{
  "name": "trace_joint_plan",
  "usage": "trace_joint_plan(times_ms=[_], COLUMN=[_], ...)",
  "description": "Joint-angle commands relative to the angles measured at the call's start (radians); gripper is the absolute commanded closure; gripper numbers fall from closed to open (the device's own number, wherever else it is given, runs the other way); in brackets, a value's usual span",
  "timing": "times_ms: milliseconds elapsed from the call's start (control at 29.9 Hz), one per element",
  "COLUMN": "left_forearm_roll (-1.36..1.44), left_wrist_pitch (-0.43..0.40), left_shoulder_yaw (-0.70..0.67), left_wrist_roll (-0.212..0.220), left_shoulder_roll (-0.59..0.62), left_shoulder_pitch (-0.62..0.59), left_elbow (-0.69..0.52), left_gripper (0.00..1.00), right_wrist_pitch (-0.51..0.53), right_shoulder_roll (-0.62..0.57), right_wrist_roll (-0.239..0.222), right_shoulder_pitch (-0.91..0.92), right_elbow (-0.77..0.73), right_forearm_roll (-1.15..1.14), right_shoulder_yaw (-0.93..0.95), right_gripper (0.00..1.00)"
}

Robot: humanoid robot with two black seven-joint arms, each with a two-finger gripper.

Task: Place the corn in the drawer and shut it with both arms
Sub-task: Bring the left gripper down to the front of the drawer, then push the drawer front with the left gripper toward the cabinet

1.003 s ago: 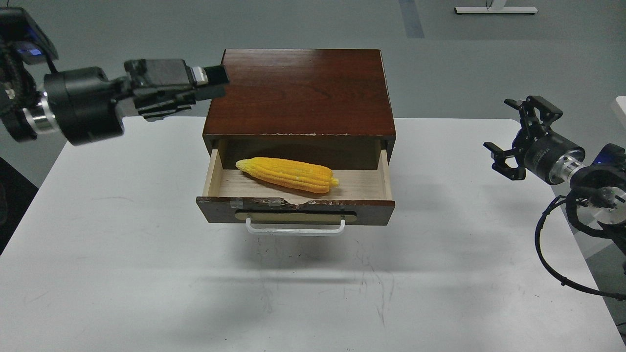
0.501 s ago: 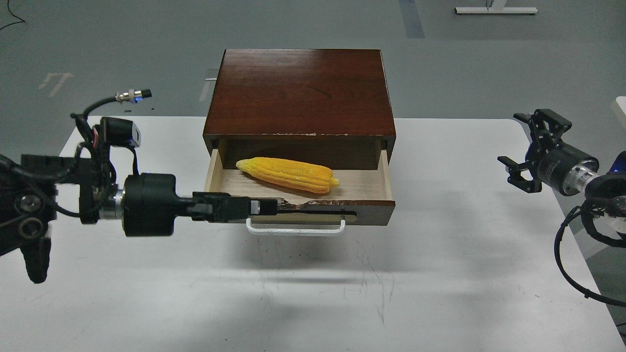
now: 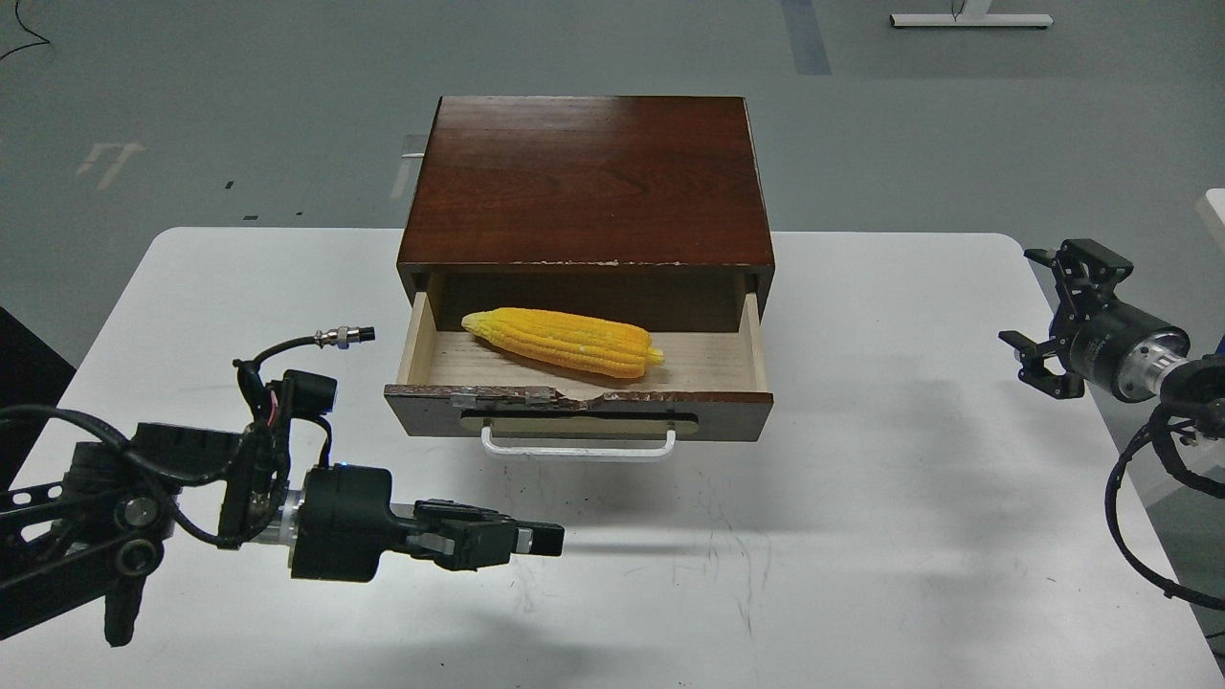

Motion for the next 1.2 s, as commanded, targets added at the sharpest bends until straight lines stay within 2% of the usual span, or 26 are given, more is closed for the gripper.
trace_joint_plan(times_ms=[0,201,468,535,635,835,1170], left_forearm_roll=[-0.004,-0.009,-0.070,-0.084,-0.100,-0.252,-0.266], left_wrist_pitch=[0.000,0.000,0.000,0.009,0.041,0.096,0.096], left_shoulder_yaw=[0.002,-0.011,-0.011,-0.009,-0.009,-0.014,-0.006], left_wrist_roll=[0.000,0.000,0.088,0.164,0.199,0.205,0.202], left_shoulder_roll=[-0.018,-0.076,-0.110,-0.113,-0.119,-0.117,-0.114], left_shoulder_pitch=[0.003,0.003,0.012,0.013,0.017,0.014,0.014], left_elbow=[0.009,0.063,0.083,0.093,0.101,0.103,0.103], left_gripper=[1.00,1.00,1.00,1.00,1.00,1.00,1.00], right_wrist_pitch=[-0.002,-0.011,-0.043,-0.046,-0.046,-0.046,-0.046], right_shoulder_roll=[0.006,0.030,0.070,0.070,0.070,0.070,0.070], right_wrist_roll=[0.000,0.000,0.023,0.025,0.025,0.025,0.026], right_shoulder_pitch=[0.010,0.036,0.042,0.042,0.042,0.042,0.040], right_elbow=[0.000,-0.002,-0.002,-0.002,-0.003,-0.017,-0.017], right_forearm_roll=[0.000,0.000,0.000,0.000,0.000,0.000,0.000], right_shoulder_yaw=[-0.025,-0.020,-0.022,-0.025,-0.025,-0.028,-0.030], right_gripper=[0.00,0.00,0.00,0.00,0.00,0.00,0.00])
